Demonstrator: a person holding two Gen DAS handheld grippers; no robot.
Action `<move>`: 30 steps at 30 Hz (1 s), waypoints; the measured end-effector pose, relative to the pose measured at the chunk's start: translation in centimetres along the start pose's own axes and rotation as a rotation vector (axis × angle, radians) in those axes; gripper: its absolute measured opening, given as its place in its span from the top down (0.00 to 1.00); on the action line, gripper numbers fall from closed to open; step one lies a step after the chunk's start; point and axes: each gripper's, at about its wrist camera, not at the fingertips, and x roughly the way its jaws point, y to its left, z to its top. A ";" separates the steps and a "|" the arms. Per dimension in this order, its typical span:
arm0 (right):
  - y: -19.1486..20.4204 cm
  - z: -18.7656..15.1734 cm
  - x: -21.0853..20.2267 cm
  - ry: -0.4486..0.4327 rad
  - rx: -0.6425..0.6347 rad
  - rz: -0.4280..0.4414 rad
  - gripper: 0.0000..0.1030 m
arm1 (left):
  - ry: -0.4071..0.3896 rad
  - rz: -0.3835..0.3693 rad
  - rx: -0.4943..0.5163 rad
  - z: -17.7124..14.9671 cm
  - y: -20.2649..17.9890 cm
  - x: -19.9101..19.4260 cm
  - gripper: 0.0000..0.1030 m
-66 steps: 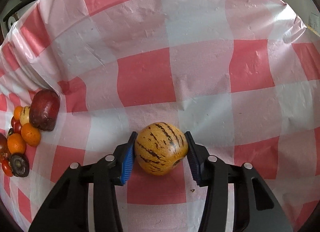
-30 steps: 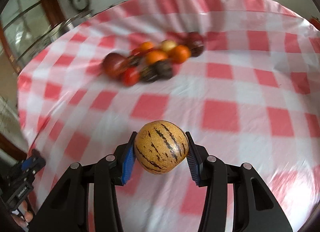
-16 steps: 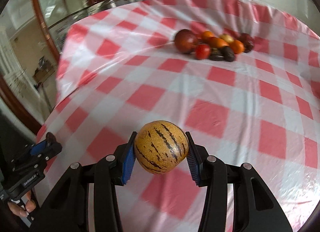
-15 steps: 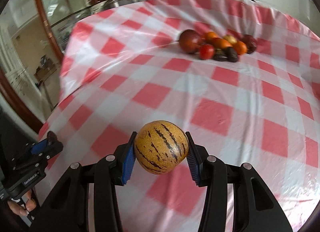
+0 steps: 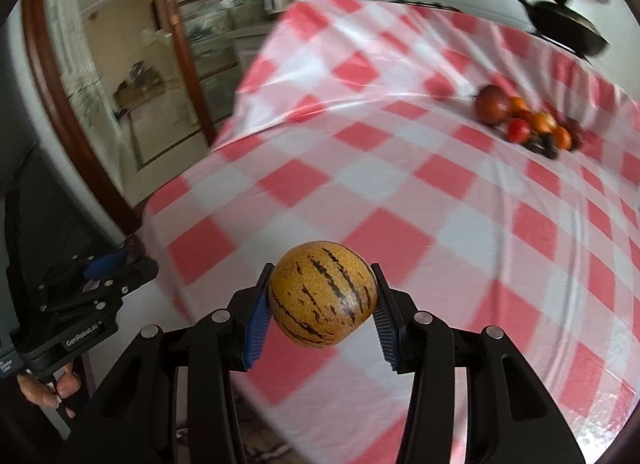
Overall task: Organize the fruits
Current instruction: 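Carry the melon in the right tool and dark fruit in the left tool to the white box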
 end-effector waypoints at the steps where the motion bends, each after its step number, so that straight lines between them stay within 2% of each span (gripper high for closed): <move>1: 0.8 -0.1 0.2 0.004 -0.017 0.009 0.55 | -0.004 0.010 -0.011 -0.5 0.9 -0.4 0.59; 7: 6.7 -1.2 1.4 0.044 -0.157 0.072 0.55 | -0.005 0.059 -0.068 -3.0 4.5 -1.8 0.59; 15: 14.6 -4.6 4.2 0.125 -0.400 0.150 0.55 | 0.057 0.145 -0.174 -7.8 10.0 -1.5 0.59; 23: 19.5 -8.6 8.1 0.237 -0.576 0.204 0.55 | 0.138 0.208 -0.242 -11.8 13.6 0.1 0.59; 30: 21.6 -12.0 11.3 0.336 -0.694 0.209 0.55 | 0.178 0.260 -0.262 -13.5 14.9 1.3 0.59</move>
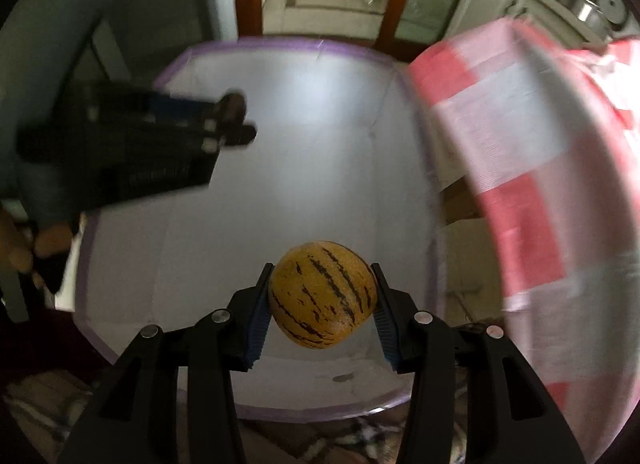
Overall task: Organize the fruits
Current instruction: 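Carry the melon in the right tool and dark fruit in the left tool to the white box, then open the left tool over the box while the right tool releases the melon into it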
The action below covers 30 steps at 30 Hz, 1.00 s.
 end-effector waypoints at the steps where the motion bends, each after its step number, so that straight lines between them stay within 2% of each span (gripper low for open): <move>1: 0.4 -0.1 0.6 0.015 -0.014 0.001 0.55 | 0.006 0.007 -0.002 -0.2 0.2 0.3 0.59; 5: 1.3 -0.8 2.3 0.066 -0.053 0.004 0.55 | 0.039 0.029 -0.015 -0.7 0.7 1.7 0.59; 10: 0.7 -1.0 3.6 0.115 -0.017 0.014 0.55 | 0.062 0.024 -0.046 -0.8 1.6 1.9 0.57; 12: 0.6 -1.2 3.9 0.132 -0.003 0.014 0.54 | 0.066 0.021 -0.052 -0.8 1.5 1.8 0.46; 13: 0.5 -1.1 3.8 0.127 0.001 0.014 0.48 | 0.063 0.024 -0.056 -0.8 1.6 1.7 0.37; 14: 0.5 -1.0 3.5 0.115 0.006 0.018 0.36 | 0.058 0.026 -0.060 -0.6 1.6 1.9 0.29; 15: 0.2 -1.0 3.2 0.103 0.009 0.021 0.27 | 0.049 0.028 -0.063 -0.6 1.6 1.7 0.26; 16: 0.2 -1.0 3.0 0.092 0.010 0.025 0.26 | 0.045 0.031 -0.065 -0.6 1.6 1.6 0.21; 21: 0.2 -1.2 1.9 0.076 0.018 0.031 0.24 | 0.021 0.054 -0.071 -0.3 1.4 0.9 0.12; 24: -0.4 -1.3 0.5 0.043 0.045 0.032 0.22 | -0.023 0.065 -0.067 0.4 0.8 -0.3 0.11; 26: -1.2 -1.3 -1.1 -0.003 0.069 0.033 0.22 | -0.080 0.089 -0.048 1.2 0.0 -1.7 0.10; 28: -2.0 -1.5 -3.2 -0.071 0.095 0.034 0.21 | -0.145 0.119 -0.025 2.1 -0.9 -3.1 0.05; 30: -3.3 -1.8 -6.0 -0.173 0.137 0.042 0.19 | -0.239 0.149 0.004 3.4 -2.2 -5.3 0.01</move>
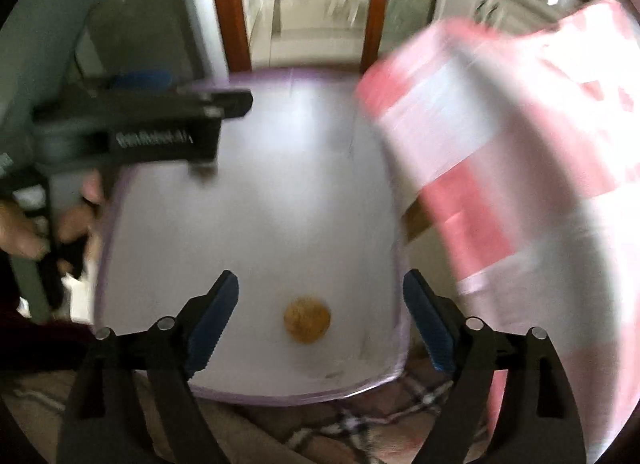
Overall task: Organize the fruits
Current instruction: 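Open the left tool over the box while the right tool releases the melon into it, then move both open tools back over the fruit cluster on the table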
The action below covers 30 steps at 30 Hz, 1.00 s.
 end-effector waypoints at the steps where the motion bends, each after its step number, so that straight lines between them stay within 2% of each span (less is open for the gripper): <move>1: -0.6 0.2 -1.4 -0.053 0.016 0.004 0.19 | -0.042 0.005 0.013 0.8 -0.6 -0.9 0.01; 4: -3.2 1.0 -6.4 -0.226 0.070 -0.011 0.18 | -0.171 0.015 0.060 3.7 -3.2 -3.8 0.01; 5: -4.5 1.0 -8.5 -0.308 0.112 -0.024 0.15 | -0.215 0.013 0.073 4.8 -4.3 -4.8 0.01; 7: -6.6 0.6 -11.7 -0.416 0.185 -0.068 0.16 | -0.269 -0.018 0.089 6.9 -6.7 -6.3 0.01; 8: -8.5 0.3 -13.3 -0.467 0.234 -0.104 0.16 | -0.281 -0.044 0.097 7.9 -7.7 -6.6 0.01; 12: -14.0 -2.5 -18.2 -0.565 0.407 -0.209 0.16 | -0.276 -0.164 0.162 10.7 -14.2 -7.0 0.01; 14: -17.6 -4.5 -19.4 -0.573 0.522 -0.265 0.16 | -0.242 -0.249 0.198 11.5 -18.3 -6.3 0.01; 17: -23.1 -6.3 -19.1 -0.572 0.682 -0.359 0.16 | -0.183 -0.359 0.256 12.3 -24.7 -5.0 0.01; 20: -28.2 -9.3 -19.8 -0.523 0.820 -0.422 0.16 | -0.143 -0.441 0.339 12.7 -31.2 -3.6 0.01; 26: -35.9 -13.5 -19.7 -0.345 0.930 -0.577 0.16 | -0.051 -0.538 0.417 14.1 -41.6 0.1 0.01; 30: -41.1 -15.3 -19.6 -0.335 1.009 -0.603 0.16 | 0.000 -0.532 0.412 14.9 -45.5 2.5 0.02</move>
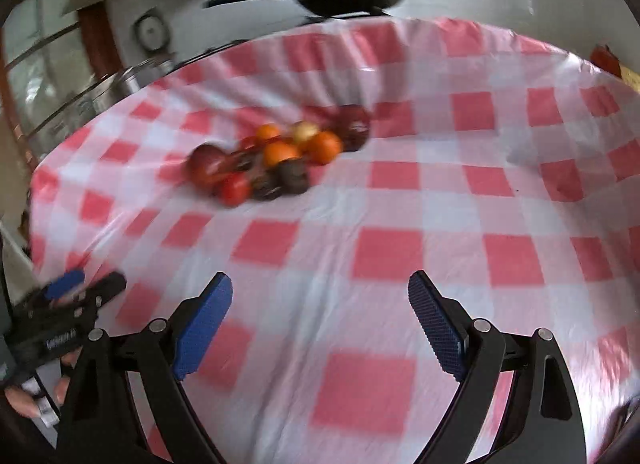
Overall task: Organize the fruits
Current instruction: 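Move both open tools back over the fruit cluster on the table, then grasp a large red apple with the right tool while the left tool grasps a red tomato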
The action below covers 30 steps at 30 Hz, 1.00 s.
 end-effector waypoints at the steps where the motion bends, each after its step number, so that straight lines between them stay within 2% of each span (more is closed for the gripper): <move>1: -0.9 0.9 1.0 0.002 0.021 -0.011 0.16 | 0.016 -0.008 -0.017 0.6 -0.1 1.0 0.02; 6: -4.0 4.7 4.3 -0.004 0.103 -0.002 0.16 | 0.050 -0.041 -0.094 1.2 0.4 3.3 0.02; 7: -4.2 5.4 4.7 -0.012 0.111 0.001 0.16 | 0.023 -0.063 -0.122 1.1 0.9 3.2 0.02; 12: -4.9 8.8 8.9 -0.013 0.155 -0.002 0.19 | -0.002 -0.135 -0.198 0.7 2.5 2.7 0.02; 17: -5.4 12.1 14.1 0.024 0.248 0.007 0.26 | -0.005 -0.130 -0.228 0.5 2.7 2.7 0.02; 21: -5.2 14.3 17.3 0.032 0.283 -0.030 0.32 | -0.004 -0.131 -0.239 0.5 2.8 2.8 0.02; 26: -4.6 15.7 20.0 0.070 0.291 -0.074 0.39 | -0.006 -0.138 -0.241 0.5 2.8 2.8 0.02; 29: -3.6 15.9 20.7 0.094 0.242 -0.121 0.39 | -0.006 -0.141 -0.242 0.5 2.9 2.8 0.02; 30: -3.3 15.8 20.7 0.100 0.222 -0.123 0.47 | -0.006 -0.141 -0.244 0.5 2.8 2.8 0.02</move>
